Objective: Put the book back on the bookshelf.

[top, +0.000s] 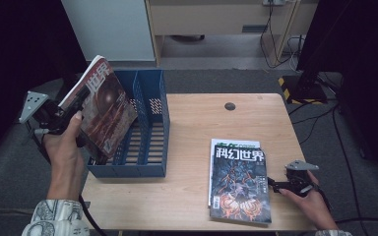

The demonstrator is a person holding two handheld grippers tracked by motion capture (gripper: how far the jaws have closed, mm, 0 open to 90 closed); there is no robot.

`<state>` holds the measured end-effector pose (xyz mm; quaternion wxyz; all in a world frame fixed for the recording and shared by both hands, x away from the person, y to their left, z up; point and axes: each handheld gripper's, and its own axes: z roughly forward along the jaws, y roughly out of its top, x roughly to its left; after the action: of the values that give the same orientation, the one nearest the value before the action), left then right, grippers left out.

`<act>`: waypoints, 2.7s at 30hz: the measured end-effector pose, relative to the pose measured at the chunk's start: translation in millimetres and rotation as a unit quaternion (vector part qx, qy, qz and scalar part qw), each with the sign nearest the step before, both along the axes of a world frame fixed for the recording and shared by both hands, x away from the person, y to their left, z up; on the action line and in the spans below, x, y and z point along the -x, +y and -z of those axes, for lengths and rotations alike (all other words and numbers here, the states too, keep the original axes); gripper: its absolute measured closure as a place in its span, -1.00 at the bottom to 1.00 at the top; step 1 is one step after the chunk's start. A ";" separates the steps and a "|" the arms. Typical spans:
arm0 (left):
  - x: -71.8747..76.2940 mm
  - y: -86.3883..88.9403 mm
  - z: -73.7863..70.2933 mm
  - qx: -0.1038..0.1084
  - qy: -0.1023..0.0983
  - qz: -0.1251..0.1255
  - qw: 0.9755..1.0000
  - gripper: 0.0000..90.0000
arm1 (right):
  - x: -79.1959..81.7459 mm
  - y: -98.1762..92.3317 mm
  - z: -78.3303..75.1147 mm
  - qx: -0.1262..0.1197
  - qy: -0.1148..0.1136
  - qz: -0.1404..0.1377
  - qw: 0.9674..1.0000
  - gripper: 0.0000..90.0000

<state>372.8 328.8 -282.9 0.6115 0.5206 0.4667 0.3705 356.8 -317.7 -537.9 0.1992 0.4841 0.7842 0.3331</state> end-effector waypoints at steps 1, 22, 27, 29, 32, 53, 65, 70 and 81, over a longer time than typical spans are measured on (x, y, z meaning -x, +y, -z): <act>-1.8 -1.1 1.1 0.001 0.000 0.000 1.000 0.86 | 0.0 0.1 0.1 0.000 -0.001 0.001 1.000 -0.83; -16.9 -1.4 -4.9 -0.008 -0.003 0.001 1.000 0.86 | 0.1 0.0 0.0 0.000 0.000 0.000 1.000 -0.83; -18.2 -1.1 -1.0 0.000 -0.002 -0.002 1.000 0.86 | 0.1 0.0 0.0 0.000 0.000 0.000 1.000 -0.83; -18.6 -0.7 1.3 0.006 -0.002 -0.002 1.000 0.86 | 0.1 0.0 0.0 0.000 0.000 0.000 1.000 -0.83; -20.3 -0.8 5.4 0.010 0.000 -0.003 1.000 0.86 | 0.1 0.0 0.0 0.000 0.000 0.000 1.000 -0.83; -30.0 -12.9 16.2 0.027 0.005 -0.006 1.000 0.86 | 0.0 0.0 0.0 0.000 0.000 0.000 1.000 -0.83; -34.6 -22.1 15.3 0.024 0.005 -0.006 1.000 0.86 | 0.1 0.0 0.0 0.000 0.000 0.000 1.000 -0.83; -34.2 -19.5 16.7 0.027 0.005 -0.011 1.000 0.86 | 0.1 0.0 0.0 0.000 0.000 0.000 1.000 -0.83; -28.6 -12.0 16.6 0.017 0.006 -0.028 0.999 0.86 | 0.1 0.0 0.0 0.000 0.000 0.000 1.000 -0.83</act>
<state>401.5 316.9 -299.5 0.6069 0.4990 0.4907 0.3767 356.8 -317.7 -537.9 0.1991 0.4844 0.7841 0.3330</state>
